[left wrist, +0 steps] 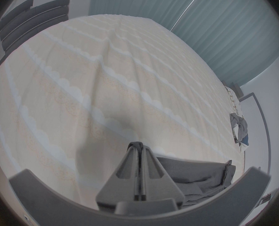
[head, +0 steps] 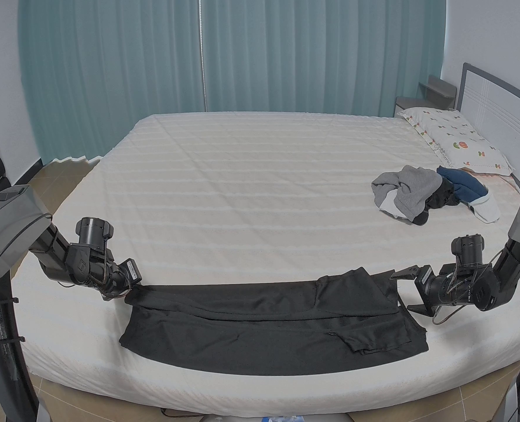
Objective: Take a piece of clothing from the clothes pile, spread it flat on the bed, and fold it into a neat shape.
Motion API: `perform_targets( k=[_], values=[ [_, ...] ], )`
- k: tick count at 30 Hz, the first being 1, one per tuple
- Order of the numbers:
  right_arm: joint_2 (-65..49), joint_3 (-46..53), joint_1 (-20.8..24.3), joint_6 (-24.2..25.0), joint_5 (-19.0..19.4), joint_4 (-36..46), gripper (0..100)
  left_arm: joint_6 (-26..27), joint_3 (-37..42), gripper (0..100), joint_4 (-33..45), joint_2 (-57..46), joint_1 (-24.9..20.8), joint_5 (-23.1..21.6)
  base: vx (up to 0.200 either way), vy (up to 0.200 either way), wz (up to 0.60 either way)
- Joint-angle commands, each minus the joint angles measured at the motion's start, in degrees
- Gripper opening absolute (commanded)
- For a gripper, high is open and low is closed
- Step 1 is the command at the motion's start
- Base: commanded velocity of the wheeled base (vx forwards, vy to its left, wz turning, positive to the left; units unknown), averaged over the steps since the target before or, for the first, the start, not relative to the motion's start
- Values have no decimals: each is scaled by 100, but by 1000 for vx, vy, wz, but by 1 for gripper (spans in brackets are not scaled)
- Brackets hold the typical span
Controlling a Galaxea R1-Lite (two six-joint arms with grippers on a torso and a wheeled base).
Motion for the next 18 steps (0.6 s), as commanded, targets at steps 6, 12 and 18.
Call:
perform_targets(
  k=[6,12,18],
  values=[
    [146,-32,-8,5,-15,-222,100,8,30,0,6,-84,-10,-4,0,0,0],
    [84,12,-8,14,-41,-293,100,-27,4,100,-3,-93,-2,-30,0,0,0],
    [-355,29,45,5,-445,-293,100,-229,-57,100,67,-612,130,-74,0,0,0]
  ],
)
